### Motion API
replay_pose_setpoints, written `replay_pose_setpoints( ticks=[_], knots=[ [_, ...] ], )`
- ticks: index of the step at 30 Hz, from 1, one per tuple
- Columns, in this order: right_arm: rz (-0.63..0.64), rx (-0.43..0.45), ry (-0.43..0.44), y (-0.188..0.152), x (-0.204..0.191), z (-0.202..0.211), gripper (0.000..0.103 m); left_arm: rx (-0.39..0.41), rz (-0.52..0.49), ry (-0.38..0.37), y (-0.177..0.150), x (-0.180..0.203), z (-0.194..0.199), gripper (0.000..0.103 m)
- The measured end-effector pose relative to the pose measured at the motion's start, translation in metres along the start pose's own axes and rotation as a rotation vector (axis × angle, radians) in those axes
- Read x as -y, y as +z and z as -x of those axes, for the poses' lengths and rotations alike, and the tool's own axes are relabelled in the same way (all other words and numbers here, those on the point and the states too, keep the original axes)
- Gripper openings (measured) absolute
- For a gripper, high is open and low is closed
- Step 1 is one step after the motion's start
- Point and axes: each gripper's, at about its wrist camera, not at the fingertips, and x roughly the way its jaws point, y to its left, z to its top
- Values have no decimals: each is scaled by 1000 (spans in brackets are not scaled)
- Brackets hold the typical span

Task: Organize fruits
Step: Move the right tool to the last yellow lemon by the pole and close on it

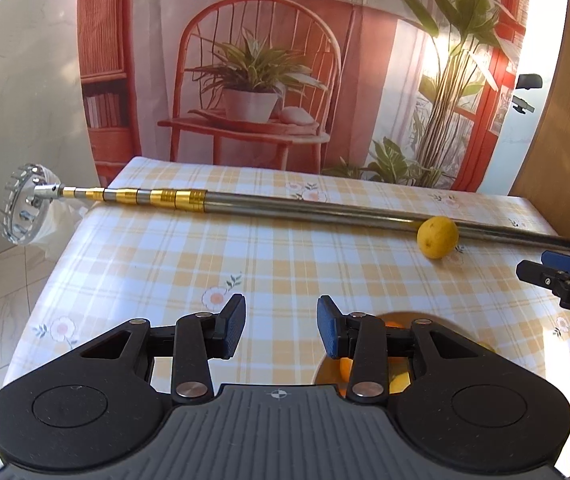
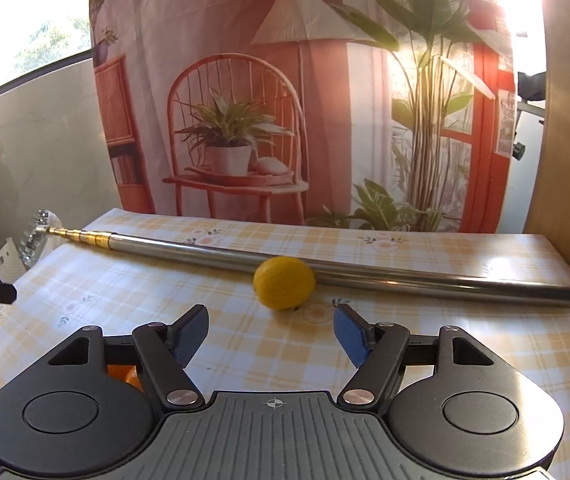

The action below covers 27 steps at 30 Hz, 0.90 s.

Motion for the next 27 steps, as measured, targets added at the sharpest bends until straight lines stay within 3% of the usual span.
replay_pose_setpoints(
  ticks=[4, 6, 8, 11, 13, 15, 27],
  knots=[
    [6, 3, 12, 3, 8, -15, 71, 32, -2, -4, 15, 3, -8, 47],
    [0, 13, 21, 5, 11, -22, 79, 46, -7, -4, 20, 5, -12, 57],
    [-9, 20, 11, 6, 13, -31, 79, 55, -21, -2, 24, 8, -16, 61],
    [-32, 7, 6, 8, 17, -47, 79, 54, -29, -7, 28, 11, -23, 79],
    [-38, -1, -6, 9, 19, -58, 80, 53, -29, -9, 29, 12, -29, 85],
    [-38, -3, -19, 11, 18, -68, 90, 44, -37, -10, 31, 13, -36, 89],
    [-23, -53, -47, 17, 8, -131, 90, -15, -15, 6, 35, 7, -69, 90]
  ],
)
